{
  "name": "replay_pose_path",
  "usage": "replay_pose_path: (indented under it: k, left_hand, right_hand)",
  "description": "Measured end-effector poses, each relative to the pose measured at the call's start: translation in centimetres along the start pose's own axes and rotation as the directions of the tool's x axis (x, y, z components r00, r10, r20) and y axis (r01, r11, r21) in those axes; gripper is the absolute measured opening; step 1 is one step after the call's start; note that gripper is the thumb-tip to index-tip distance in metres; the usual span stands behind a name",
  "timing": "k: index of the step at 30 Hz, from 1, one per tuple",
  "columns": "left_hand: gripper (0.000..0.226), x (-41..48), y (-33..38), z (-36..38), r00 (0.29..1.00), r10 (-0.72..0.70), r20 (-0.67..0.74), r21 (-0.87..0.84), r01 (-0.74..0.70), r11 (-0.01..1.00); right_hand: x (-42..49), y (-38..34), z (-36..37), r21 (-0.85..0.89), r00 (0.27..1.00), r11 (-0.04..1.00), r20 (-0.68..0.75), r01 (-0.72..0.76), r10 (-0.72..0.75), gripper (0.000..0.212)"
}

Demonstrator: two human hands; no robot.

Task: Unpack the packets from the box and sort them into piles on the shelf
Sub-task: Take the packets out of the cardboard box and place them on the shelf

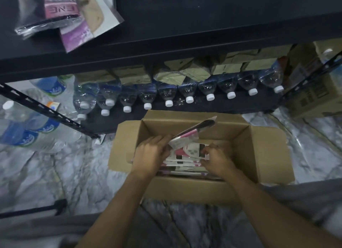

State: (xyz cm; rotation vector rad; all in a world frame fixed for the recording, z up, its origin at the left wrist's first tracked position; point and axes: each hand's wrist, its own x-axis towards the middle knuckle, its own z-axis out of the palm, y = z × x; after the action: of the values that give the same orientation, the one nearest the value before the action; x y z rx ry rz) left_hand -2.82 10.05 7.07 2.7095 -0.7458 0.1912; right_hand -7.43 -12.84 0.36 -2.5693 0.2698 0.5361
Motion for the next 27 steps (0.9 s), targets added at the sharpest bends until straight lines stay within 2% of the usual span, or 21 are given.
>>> replay_pose_path:
  k: [6, 12, 18, 23, 27]
  left_hand:
    - [0.045, -0.7, -1.2, 0.2, 0.997, 0.023, -0.077, -0.002, -0.023, 1.0]
    - [0.046, -0.4, -1.6, 0.3, 0.996, -0.005, -0.095, -0.003, 0.005, 1.0]
    - [0.037, -0.1, -1.6, 0.2, 0.995, -0.037, -0.091, -0.047, 0.033, 0.998]
    - [0.043, 0.1, -1.7, 0.2, 0.997, -0.054, -0.058, -0.069, 0.05, 0.996]
    - [0.043, 0.2, -1.9, 0.1, 0.997, -0.053, -0.06, -0.071, 0.049, 0.996]
  right_hand:
    - [1.5, 1.0, 1.4, -0.202, 0.996, 0.979, 0.077, -0.027, 0.044, 0.051]
    - [3.0, 1.0, 2.4, -0.229, 0.991, 0.971, 0.129, 0.062, -0.033, 0.055]
    - [4.5, 1.7, 2.7, -0.244, 0.978, 0.958, 0.18, 0.151, -0.108, 0.063]
    - [5.2, 2.2, 2.8, -0.27, 0.967, 0.94, 0.199, 0.211, -0.159, 0.053]
    - [5.2, 2.9, 3.0, -0.371, 0.961, 0.89, 0.171, 0.266, -0.216, 0.046]
